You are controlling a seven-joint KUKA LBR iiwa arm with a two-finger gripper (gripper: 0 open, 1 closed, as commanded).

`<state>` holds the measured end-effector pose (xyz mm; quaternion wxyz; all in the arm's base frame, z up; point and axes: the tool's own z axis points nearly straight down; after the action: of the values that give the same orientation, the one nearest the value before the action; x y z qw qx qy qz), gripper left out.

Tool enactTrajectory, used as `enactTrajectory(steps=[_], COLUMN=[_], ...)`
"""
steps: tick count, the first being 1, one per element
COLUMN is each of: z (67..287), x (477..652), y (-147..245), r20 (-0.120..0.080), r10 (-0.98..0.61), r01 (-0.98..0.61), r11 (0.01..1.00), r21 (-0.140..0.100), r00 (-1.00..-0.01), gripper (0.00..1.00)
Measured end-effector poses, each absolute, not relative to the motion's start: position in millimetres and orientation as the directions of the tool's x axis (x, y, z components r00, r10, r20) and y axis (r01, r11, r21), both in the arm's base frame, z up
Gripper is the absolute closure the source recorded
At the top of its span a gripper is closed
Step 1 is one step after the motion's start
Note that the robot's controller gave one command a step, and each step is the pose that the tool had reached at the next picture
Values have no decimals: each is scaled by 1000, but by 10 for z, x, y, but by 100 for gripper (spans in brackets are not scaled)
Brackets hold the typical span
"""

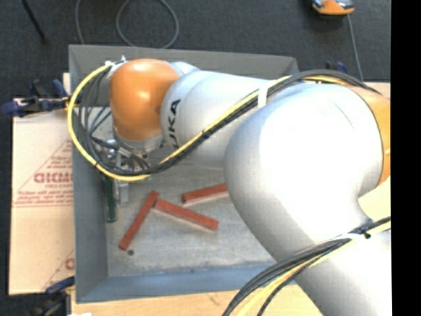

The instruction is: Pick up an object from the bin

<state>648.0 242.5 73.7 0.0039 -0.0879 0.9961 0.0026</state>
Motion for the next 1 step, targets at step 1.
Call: enactTrajectory(steps=[1], z=[710], x=[5801], y=[2184], r20=[-2], r10=[-523], r01=[-523], r11=[853], r21=[0], r00=[-853], gripper=[0])
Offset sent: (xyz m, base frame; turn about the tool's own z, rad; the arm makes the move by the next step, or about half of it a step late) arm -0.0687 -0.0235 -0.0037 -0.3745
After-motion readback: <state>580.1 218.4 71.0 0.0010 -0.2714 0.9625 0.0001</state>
